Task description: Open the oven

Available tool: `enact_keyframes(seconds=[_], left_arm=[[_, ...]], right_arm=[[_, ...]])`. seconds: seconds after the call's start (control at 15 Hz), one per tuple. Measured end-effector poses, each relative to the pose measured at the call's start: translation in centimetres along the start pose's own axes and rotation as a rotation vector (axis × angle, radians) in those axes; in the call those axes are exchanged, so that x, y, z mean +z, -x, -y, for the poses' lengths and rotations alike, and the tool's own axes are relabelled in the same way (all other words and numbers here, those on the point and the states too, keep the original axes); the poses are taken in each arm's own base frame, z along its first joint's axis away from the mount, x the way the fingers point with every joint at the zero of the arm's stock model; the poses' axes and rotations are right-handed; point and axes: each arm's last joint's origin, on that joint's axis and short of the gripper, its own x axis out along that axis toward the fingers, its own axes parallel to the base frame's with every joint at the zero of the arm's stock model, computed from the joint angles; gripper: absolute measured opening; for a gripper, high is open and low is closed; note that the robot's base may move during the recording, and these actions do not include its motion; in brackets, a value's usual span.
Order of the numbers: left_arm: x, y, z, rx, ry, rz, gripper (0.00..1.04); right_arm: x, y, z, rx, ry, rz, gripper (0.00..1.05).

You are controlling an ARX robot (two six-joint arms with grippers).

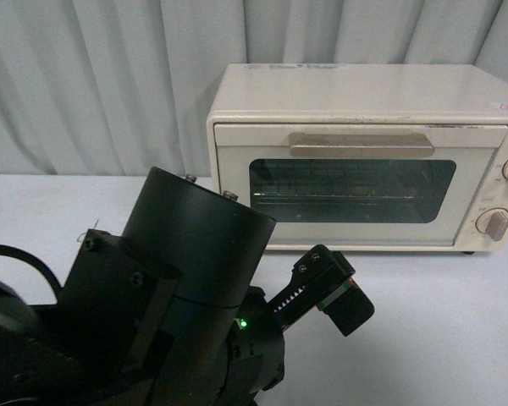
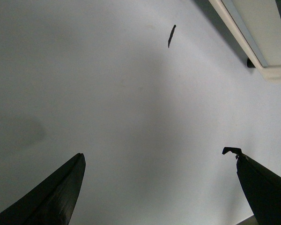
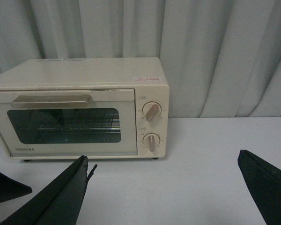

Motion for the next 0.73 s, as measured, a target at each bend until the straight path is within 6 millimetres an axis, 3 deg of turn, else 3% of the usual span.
enact_keyframes(seconds=[0.27,0.73], left_arm=[[0.0,-1.7,-0.4,0.040,0.067,0.022,0.98],[-0.4,-2.5,0.3,0.065,0.094,0.059,0.98]], right_arm=[[0.0,0.0,0.0,0.000,0.000,0.000,0.98],[0.0,0.0,0.0,0.000,0.000,0.000,0.98]])
